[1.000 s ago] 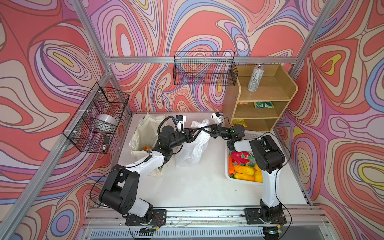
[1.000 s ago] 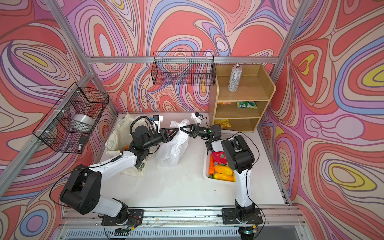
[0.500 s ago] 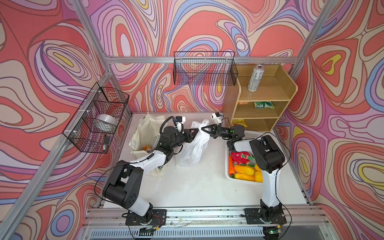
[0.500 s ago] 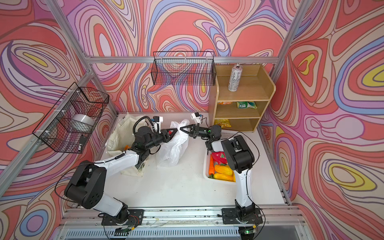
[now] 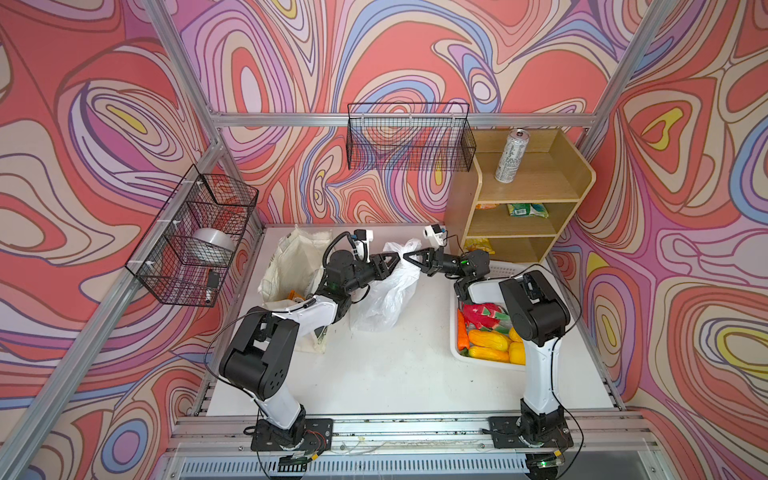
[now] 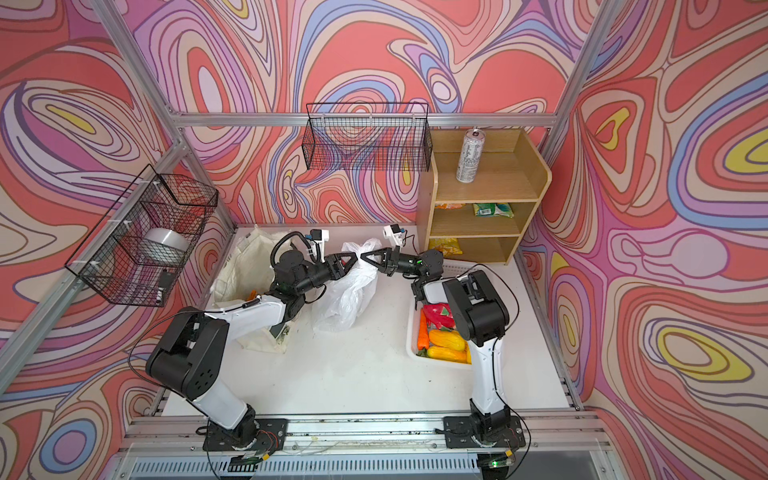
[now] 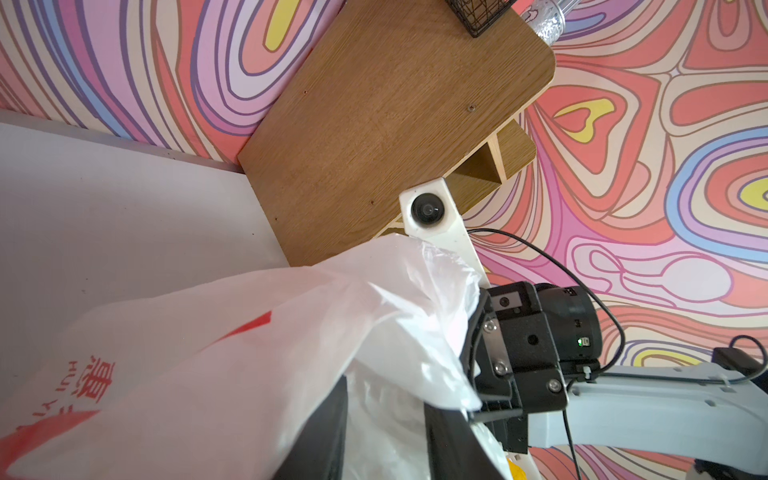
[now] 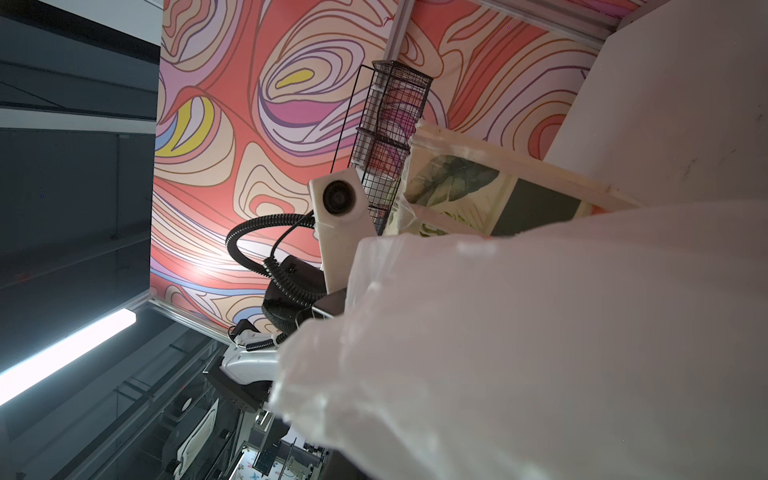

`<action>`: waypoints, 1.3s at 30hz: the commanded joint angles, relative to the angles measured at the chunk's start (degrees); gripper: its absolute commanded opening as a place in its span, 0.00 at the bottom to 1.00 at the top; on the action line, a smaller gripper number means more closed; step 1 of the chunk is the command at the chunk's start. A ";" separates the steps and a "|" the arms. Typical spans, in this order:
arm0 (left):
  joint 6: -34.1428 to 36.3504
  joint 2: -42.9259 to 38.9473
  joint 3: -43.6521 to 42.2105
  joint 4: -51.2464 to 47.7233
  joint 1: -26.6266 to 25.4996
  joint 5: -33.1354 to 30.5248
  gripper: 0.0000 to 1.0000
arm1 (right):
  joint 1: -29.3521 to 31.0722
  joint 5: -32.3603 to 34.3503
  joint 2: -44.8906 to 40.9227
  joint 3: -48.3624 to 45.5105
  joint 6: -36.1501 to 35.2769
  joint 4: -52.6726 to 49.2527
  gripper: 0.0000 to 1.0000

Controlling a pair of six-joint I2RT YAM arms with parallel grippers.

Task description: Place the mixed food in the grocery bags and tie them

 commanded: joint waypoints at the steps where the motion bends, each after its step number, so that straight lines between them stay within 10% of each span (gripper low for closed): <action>1: -2.34 0.30 0.98 7.67 -0.05 2.02 0.36 | 0.35 -0.70 -0.97 -0.71 -0.64 0.59 0.00; 39: -4.54 -0.72 -4.53 10.75 1.30 -2.40 0.31 | 0.35 -0.66 -0.66 -0.19 -0.58 0.64 0.00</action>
